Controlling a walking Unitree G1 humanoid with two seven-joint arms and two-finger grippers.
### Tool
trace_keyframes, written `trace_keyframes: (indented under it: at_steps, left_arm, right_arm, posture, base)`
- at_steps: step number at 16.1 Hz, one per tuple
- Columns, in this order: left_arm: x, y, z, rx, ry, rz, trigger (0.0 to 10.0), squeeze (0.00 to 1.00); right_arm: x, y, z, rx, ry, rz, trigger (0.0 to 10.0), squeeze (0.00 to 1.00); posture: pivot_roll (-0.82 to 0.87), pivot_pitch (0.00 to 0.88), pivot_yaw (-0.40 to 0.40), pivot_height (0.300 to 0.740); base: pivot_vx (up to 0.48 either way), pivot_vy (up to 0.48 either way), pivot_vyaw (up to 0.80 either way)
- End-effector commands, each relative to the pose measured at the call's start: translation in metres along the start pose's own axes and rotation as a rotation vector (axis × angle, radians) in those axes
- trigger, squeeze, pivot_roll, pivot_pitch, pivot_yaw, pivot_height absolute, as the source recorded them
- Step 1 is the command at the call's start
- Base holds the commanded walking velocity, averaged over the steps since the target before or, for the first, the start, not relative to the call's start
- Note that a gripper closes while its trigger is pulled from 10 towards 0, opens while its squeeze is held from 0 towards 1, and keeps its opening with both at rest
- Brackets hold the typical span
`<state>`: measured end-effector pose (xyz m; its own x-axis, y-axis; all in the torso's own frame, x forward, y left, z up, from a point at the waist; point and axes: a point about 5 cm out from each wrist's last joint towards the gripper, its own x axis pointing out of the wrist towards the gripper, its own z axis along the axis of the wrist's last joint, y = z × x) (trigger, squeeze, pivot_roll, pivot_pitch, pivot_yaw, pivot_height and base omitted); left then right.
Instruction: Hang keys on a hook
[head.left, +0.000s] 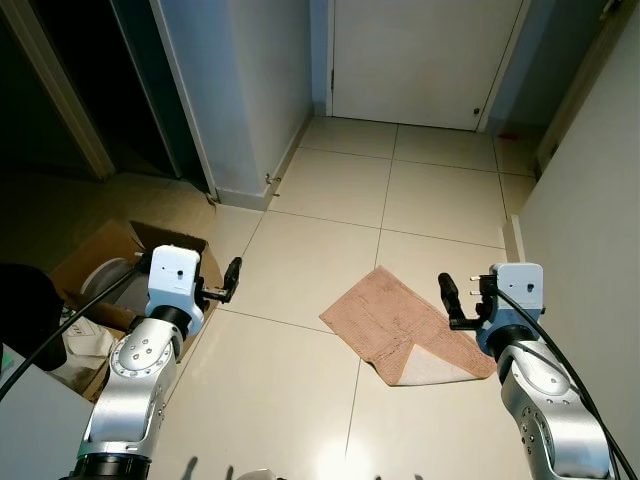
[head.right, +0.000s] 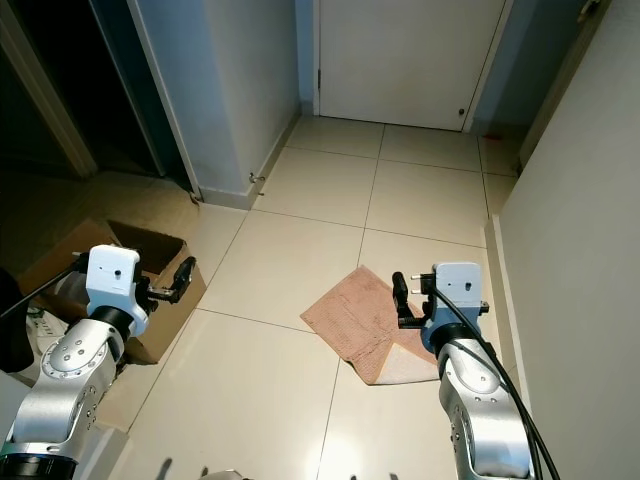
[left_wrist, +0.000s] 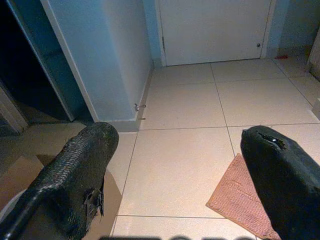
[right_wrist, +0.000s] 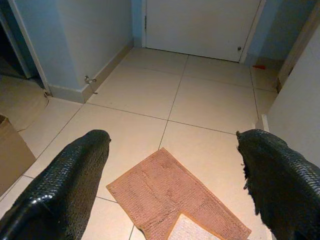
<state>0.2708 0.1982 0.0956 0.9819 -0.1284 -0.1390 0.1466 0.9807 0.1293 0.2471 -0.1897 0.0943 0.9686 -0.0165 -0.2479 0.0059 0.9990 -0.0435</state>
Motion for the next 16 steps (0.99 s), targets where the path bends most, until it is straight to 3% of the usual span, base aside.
trace_keyframes:
  at_steps: [1, 2, 3, 5, 10, 16]
  left_arm:
    - [0.021, -0.002, 0.016, -0.123, 0.151, 0.122, 10.0, 0.00]
    - [0.021, 0.000, 0.012, -0.128, 0.166, 0.152, 10.0, 0.00]
    - [0.022, -0.014, 0.007, -0.071, 0.156, 0.077, 10.0, 1.00]
    - [0.022, -0.022, 0.006, -0.049, 0.156, 0.018, 10.0, 1.00]
    - [0.021, -0.021, 0.007, -0.047, 0.207, 0.031, 10.0, 1.00]
    - [0.012, -0.013, 0.011, -0.036, 0.167, 0.082, 10.0, 1.00]
  right_arm:
    - [0.004, -0.005, 0.017, 0.109, -0.034, -0.080, 10.0, 0.00]
    - [0.004, -0.006, 0.016, 0.141, -0.034, -0.087, 10.0, 0.00]
    - [0.012, 0.003, 0.011, 0.152, -0.025, -0.035, 10.0, 1.00]
    - [0.016, 0.012, 0.006, 0.157, 0.019, 0.016, 10.0, 1.00]
    - [0.019, 0.013, 0.008, 0.116, 0.025, 0.027, 10.0, 1.00]
    - [0.029, 0.026, 0.014, 0.075, 0.011, 0.084, 10.0, 1.00]
  posture:
    - [-0.18, 0.000, 0.072, 0.740]
    - [-0.18, 0.000, 0.071, 0.740]
    - [-0.15, 0.000, 0.070, 0.740]
    - [-0.15, 0.000, 0.077, 0.740]
    - [-0.14, 0.000, 0.068, 0.740]
    - [-0.05, 0.000, 0.000, 0.740]
  base:
    - [0.000, 0.000, 0.00]
    - [0.000, 0.000, 0.00]
    - [0.000, 0.000, 0.00]
    - [0.000, 0.000, 0.00]
    - [0.000, 0.000, 0.00]
    - [0.000, 0.000, 0.80]
